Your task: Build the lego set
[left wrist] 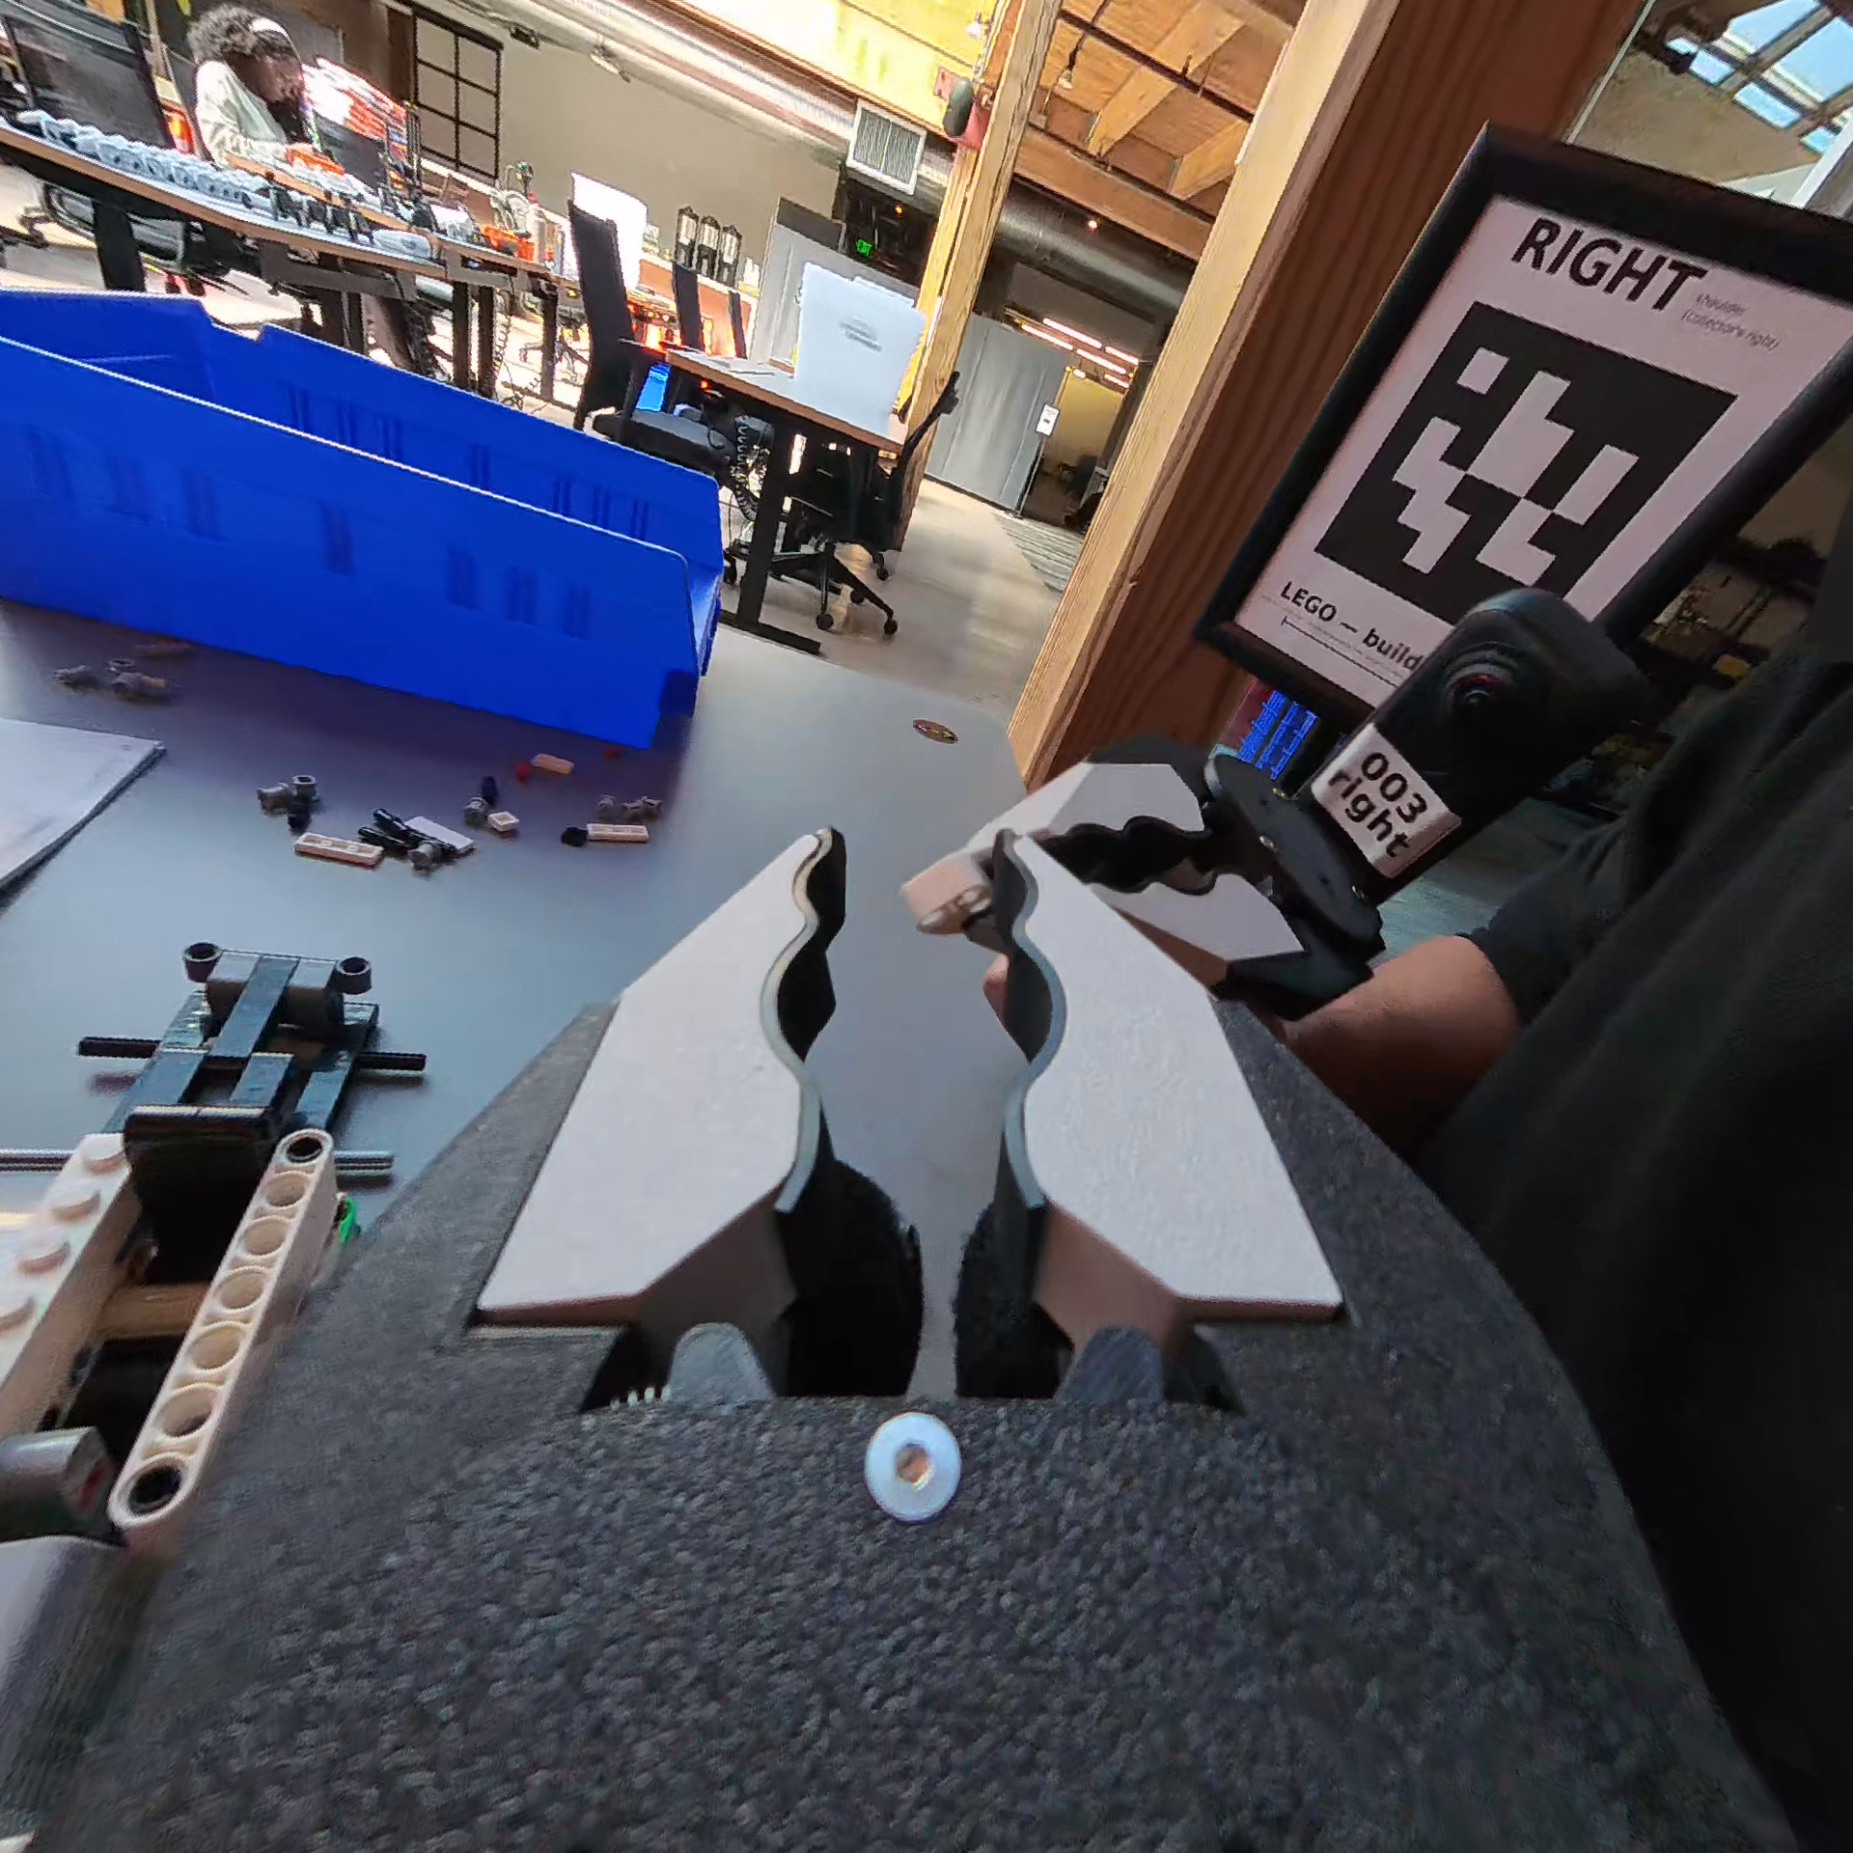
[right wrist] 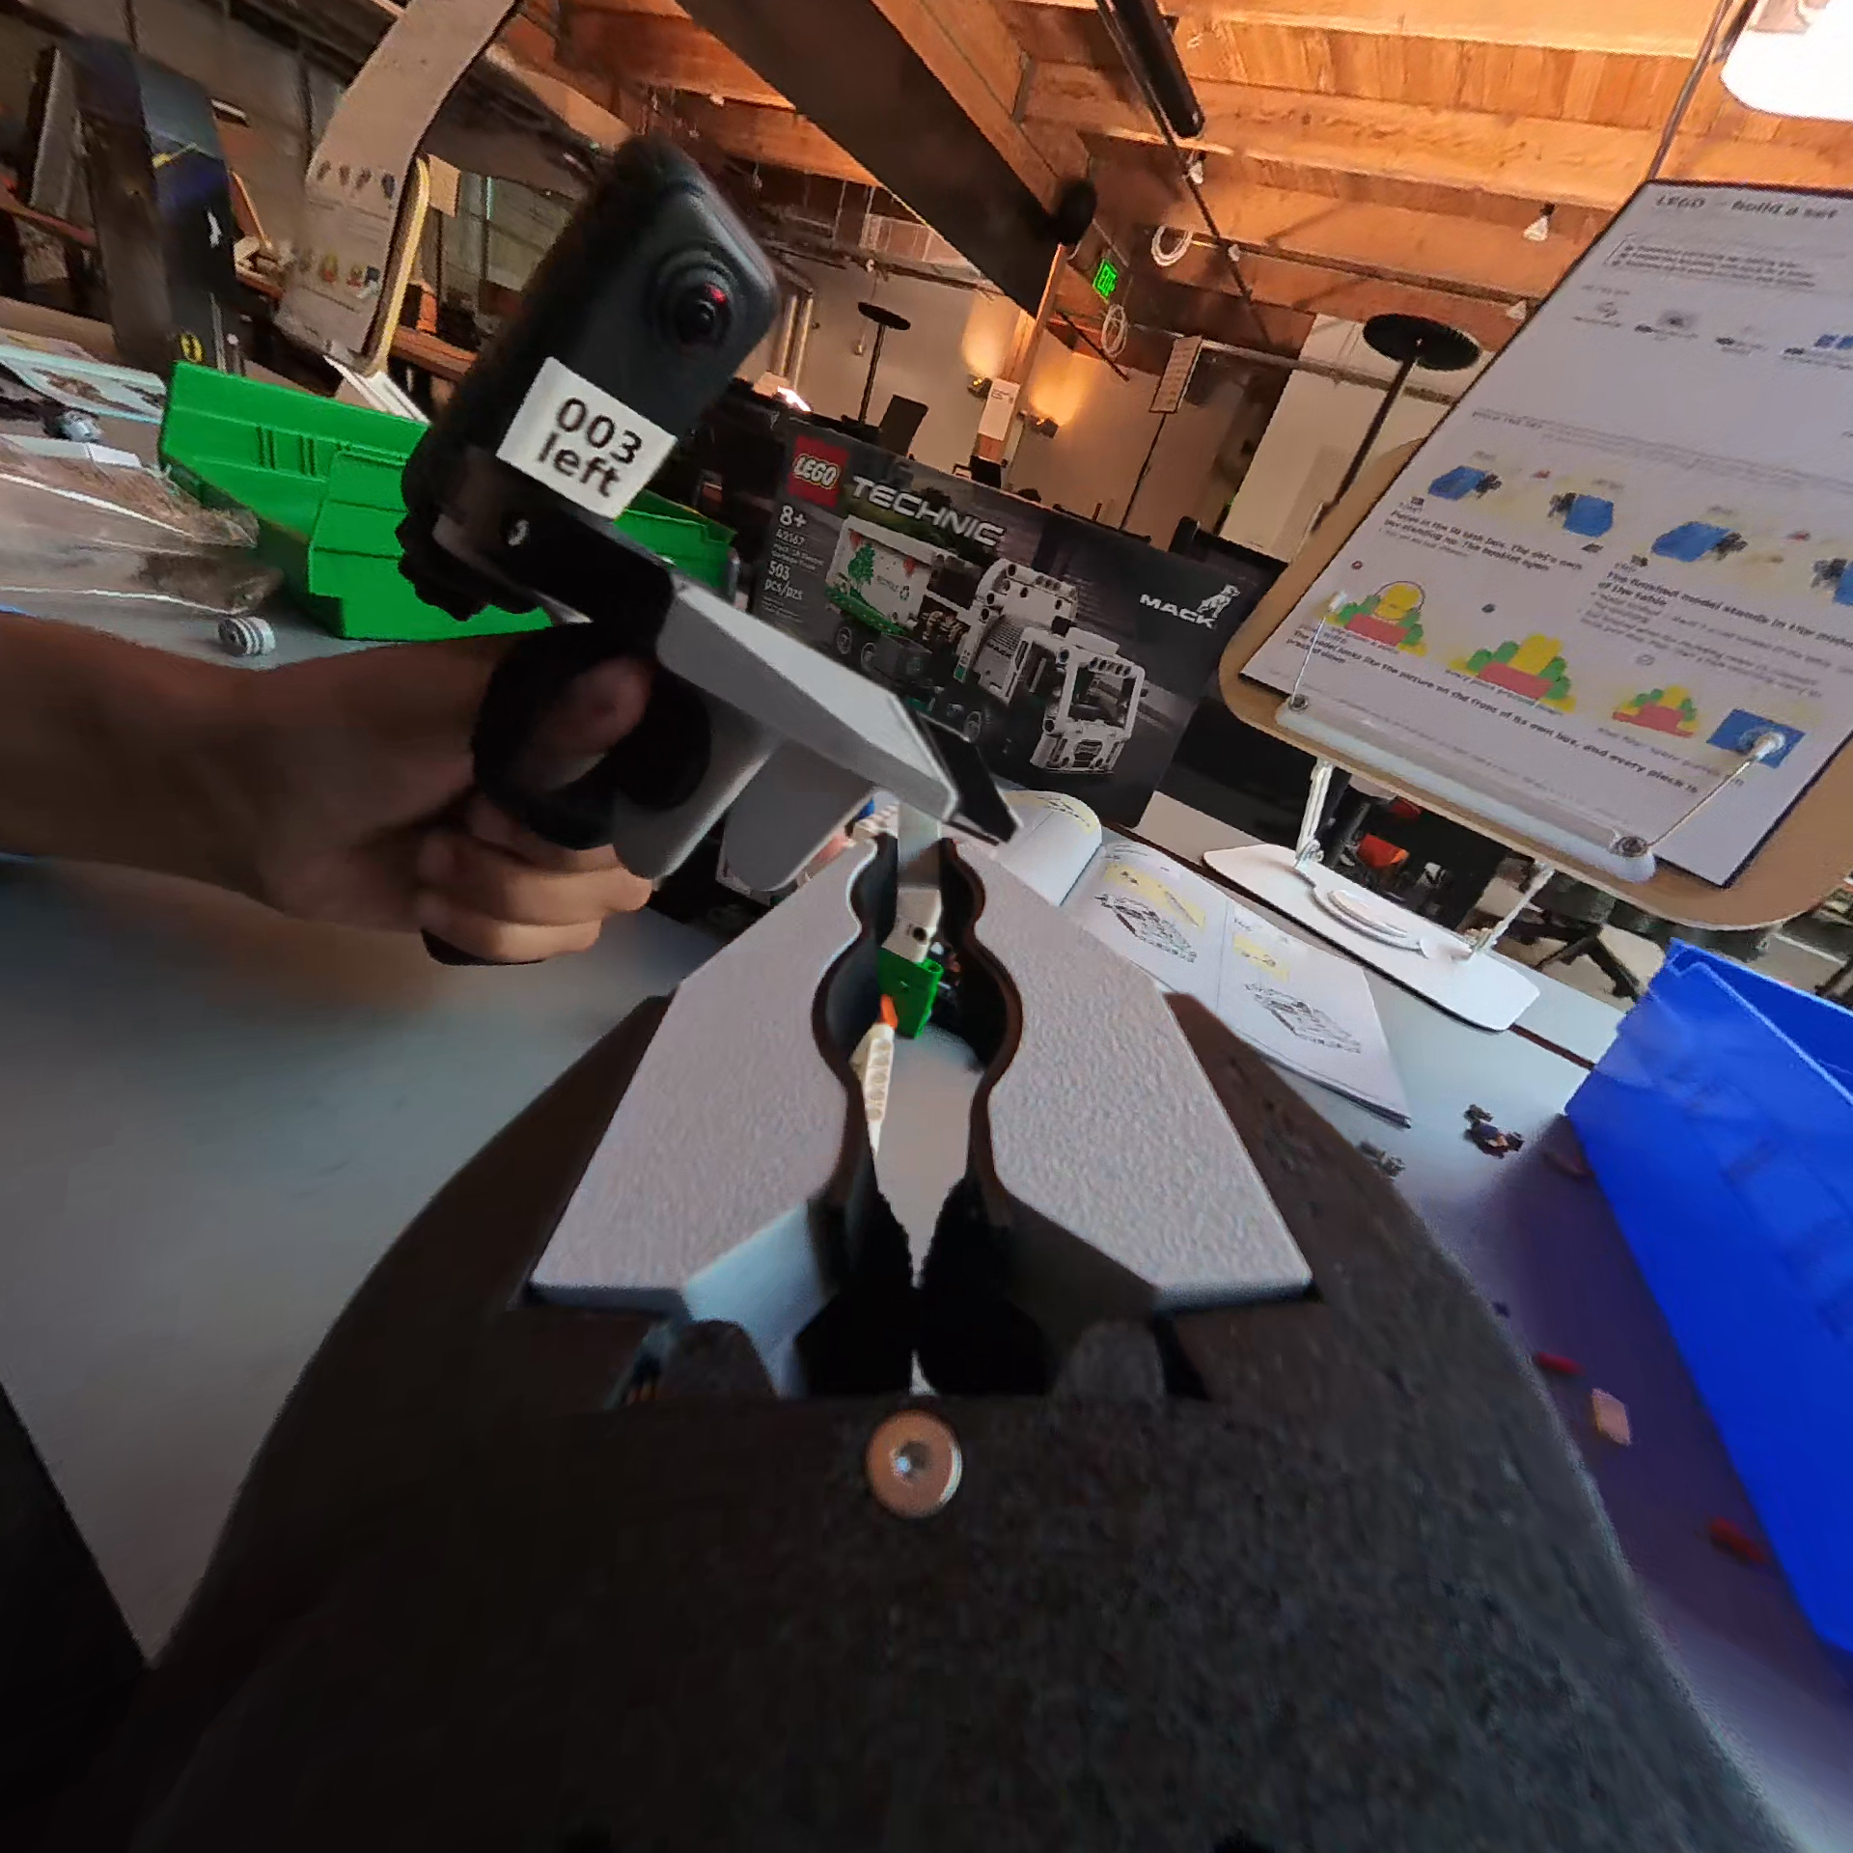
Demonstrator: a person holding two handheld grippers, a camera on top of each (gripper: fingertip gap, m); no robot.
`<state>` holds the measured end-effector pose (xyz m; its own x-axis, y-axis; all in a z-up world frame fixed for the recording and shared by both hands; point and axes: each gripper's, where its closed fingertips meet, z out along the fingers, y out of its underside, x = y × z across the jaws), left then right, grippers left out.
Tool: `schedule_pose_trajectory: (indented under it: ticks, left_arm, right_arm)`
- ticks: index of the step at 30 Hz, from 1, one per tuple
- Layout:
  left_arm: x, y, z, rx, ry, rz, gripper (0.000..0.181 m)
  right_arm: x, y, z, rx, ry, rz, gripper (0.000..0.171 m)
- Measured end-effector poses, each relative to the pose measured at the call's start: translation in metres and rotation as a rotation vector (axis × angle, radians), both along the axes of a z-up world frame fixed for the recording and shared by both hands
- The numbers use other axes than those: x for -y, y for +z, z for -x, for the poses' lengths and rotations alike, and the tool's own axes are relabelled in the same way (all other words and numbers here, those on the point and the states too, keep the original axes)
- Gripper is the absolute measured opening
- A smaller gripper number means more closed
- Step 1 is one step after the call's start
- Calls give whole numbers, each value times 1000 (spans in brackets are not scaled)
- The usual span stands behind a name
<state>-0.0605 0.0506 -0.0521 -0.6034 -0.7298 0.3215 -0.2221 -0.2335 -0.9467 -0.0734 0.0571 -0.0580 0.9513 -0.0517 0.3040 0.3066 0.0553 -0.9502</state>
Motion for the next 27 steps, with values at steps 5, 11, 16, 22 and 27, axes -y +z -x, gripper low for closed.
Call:
schedule_pose_trajectory:
  ticks: [5, 11, 16, 22, 27]
  left_arm:
    - [4, -7, -1, -40, -20, 4, 28]
    - [4, -13, -2, -103, -62, 76, 24]
    - [4, -15, -2, -117, -89, 96, 20]
    - [6, -11, 2, -106, -132, 122, 16]
    - [6, -7, 5, -90, -159, 132, 14]
  right_arm:
    - [1, -2, -14, 86, -109, 3, 7]
    - [0, -4, -12, 572, -329, 60, 7]
    - [-1, -5, -14, 773, -386, 83, 6]
    - [2, -1, -9, 745, -351, 30, 7]
    - [2, -3, -2, 462, -181, 59, 18]
